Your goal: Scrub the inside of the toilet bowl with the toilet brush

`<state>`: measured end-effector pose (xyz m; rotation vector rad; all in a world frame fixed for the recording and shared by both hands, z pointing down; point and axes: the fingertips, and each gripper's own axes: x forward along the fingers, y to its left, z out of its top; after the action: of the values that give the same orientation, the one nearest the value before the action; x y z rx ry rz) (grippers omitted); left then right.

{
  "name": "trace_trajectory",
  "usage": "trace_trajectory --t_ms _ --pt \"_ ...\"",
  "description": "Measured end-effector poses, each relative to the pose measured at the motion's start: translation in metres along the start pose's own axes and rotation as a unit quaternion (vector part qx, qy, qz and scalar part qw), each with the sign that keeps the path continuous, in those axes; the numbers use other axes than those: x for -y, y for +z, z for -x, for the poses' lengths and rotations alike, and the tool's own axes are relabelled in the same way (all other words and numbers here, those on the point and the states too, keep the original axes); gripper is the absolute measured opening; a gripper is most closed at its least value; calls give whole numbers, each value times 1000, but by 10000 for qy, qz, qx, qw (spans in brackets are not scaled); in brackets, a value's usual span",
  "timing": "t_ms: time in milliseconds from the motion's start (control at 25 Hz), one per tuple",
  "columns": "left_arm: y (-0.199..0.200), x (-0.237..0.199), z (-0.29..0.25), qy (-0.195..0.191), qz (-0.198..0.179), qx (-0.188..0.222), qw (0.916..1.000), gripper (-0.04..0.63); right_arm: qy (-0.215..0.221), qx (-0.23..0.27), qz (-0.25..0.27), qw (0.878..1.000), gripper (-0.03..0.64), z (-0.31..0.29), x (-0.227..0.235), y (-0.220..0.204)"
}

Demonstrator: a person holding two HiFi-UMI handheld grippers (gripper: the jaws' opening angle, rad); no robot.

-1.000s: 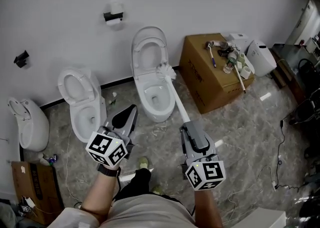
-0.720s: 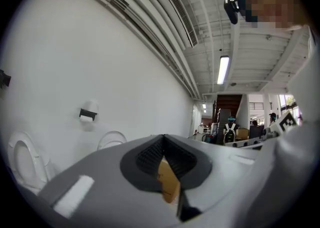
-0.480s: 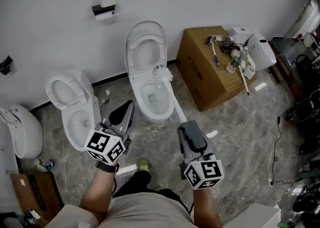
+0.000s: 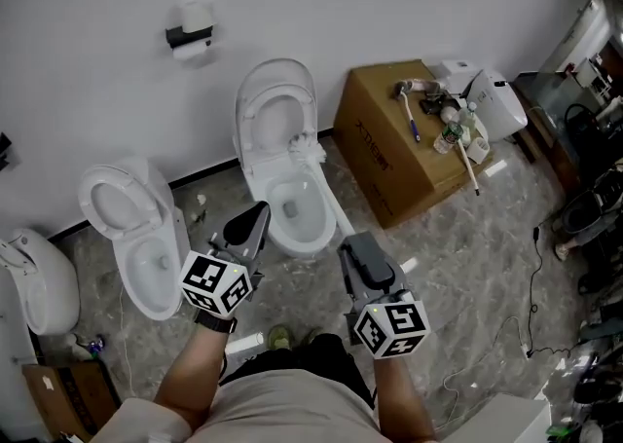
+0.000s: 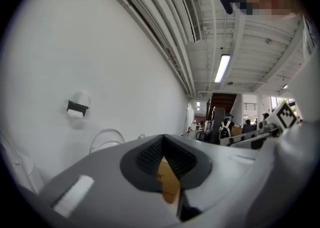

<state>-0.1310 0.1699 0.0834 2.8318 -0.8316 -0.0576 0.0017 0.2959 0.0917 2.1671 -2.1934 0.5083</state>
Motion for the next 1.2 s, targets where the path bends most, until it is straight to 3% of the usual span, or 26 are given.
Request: trace_trajectory --t_ms 240,440,600,720,880,1200 --pt "-10 -14 -23 -111 192 -4 9998 6 -39 -140 -90 9999 163 -30 22 -7" --pt "-19 -40 -50 123 156 -50 9998 6 174 -333 -78 9993 163 -75 39 -12" --pt "-30 -60 -81 195 117 -15 9997 6 312 -572 -74 9978 163 -116 64 -19" --pt "-43 -77 -111 271 297 -11 9992 6 434 -808 -97 9957 163 -147 86 -28" --pt "-63 -90 -154 283 381 -219 9986 6 575 -1209 -166 9909 163 -188 119 -49" --pt "-120 -136 -218 944 442 -671 9923 6 981 -1894 -236 9767 163 -270 178 -106"
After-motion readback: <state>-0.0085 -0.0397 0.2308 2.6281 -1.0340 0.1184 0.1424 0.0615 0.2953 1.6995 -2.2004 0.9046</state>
